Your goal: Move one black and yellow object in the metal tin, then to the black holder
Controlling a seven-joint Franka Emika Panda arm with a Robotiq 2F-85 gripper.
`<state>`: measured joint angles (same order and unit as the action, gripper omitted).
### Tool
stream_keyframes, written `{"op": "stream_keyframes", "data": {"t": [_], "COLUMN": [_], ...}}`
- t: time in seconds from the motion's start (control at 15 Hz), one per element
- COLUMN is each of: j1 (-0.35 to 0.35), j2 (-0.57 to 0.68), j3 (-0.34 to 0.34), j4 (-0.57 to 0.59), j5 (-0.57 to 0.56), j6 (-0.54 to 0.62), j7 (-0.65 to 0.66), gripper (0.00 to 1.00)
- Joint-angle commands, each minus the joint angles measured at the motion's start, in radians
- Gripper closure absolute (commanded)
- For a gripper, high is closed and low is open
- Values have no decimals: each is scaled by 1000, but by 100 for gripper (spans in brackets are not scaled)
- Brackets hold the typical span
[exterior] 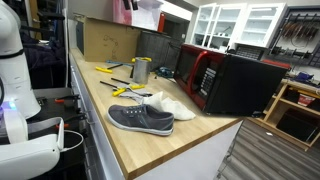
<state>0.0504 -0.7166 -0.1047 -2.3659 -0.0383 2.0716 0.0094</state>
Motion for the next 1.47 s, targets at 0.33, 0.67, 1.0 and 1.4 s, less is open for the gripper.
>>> {"op": "stream_keyframes", "data": {"t": [0.33, 0.67, 1.0, 1.4], "j1": [-62, -67, -78, -75], "j2": [306, 306, 353, 478], "j3": [48, 52, 56, 72], "j4": [195, 165, 142, 186], "j5": [86, 75, 66, 54], "j6": [-52, -10, 21, 67], "j7": [138, 111, 125, 144], "gripper": [0, 0, 0, 0]}}
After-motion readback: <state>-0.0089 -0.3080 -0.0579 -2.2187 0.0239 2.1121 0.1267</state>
